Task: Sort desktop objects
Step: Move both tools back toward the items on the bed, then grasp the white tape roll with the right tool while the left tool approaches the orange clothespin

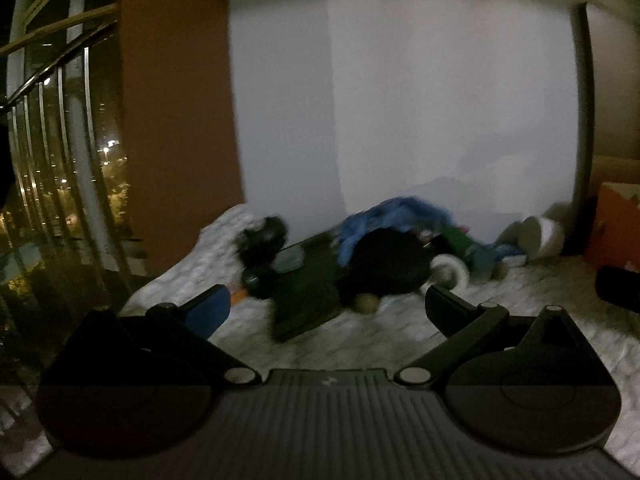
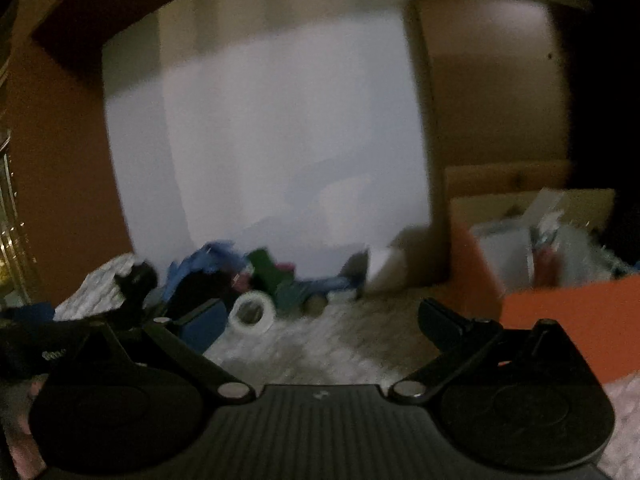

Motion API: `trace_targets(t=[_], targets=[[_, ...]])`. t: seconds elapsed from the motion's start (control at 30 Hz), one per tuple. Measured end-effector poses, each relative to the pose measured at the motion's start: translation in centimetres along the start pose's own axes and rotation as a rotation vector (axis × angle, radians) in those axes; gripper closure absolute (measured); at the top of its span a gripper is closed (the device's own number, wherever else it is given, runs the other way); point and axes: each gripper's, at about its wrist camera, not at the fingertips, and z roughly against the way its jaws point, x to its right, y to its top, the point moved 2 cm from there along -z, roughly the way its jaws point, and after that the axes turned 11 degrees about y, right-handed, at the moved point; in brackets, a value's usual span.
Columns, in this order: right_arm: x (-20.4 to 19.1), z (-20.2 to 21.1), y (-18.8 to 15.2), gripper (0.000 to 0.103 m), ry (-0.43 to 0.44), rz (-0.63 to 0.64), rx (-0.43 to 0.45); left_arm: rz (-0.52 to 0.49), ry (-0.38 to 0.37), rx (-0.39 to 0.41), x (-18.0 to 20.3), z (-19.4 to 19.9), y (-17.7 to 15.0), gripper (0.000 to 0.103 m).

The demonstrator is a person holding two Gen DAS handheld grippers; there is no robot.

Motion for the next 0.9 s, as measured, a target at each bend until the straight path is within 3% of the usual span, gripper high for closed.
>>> trace_targets(t=[0.2, 0.43, 0.67, 0.8, 0.9], targets=[[-2.9, -0.1, -2.1, 0.0, 0.044, 0.004, -0.047, -0.021, 0.063, 0.018, -3.6, 0.9, -1.0, 0.0], [-6.5, -1.4, -1.9, 0.0, 0.09, 0.106, -0.04, 0.01, 0.099, 0.027, -6.7, 0.7, -1.1, 0.0], [-6.7, -6.1, -1.6, 0.0, 0.099, 0.18, -0.075, 0.012, 0.042, 0.01, -6.3, -1.7, -1.1, 0.0], [-5.7, -8.6, -1.6, 0.0, 0.096, 0.159, -0.109, -0.021, 0.002, 0.007, -5.0, -3.0, -0.9, 0.0], [-5.4, -9.8, -1.8, 0.0, 0.147, 0.129, -0.138, -0.035, -0.015, 0.012, -4.4, -3.9, -0.9, 0.0]])
